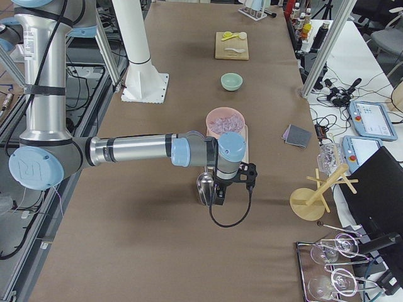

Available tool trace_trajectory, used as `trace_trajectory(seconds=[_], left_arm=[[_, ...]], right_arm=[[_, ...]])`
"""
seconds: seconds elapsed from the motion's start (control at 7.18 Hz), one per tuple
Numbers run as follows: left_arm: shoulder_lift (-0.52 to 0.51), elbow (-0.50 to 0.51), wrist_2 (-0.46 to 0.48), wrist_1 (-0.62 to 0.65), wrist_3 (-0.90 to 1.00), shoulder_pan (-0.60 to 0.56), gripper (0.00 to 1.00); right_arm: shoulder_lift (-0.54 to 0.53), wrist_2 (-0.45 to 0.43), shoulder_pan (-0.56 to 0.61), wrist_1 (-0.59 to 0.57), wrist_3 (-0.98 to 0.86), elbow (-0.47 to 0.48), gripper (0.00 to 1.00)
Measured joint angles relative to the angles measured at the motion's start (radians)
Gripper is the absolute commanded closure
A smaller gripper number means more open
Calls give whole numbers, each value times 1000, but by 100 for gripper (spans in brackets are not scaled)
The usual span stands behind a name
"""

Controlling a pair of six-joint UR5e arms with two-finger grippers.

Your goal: Put spoon and ice into bowl

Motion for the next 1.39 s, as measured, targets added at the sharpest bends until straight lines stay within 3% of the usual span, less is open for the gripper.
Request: trace_trajectory(seconds=[0.28, 0.84, 1.39], left_arm=[[-40, -40, -22, -7, -10, 15, 2], [-129, -74, -59, -63, -68, 155, 2], [-255, -75, -31, -62, -255, 381, 3]], right_arm=[[41, -2, -3, -2, 1, 55, 0], [119, 16, -39, 0, 83, 83, 0], [135, 69, -97, 66, 121, 65, 0]])
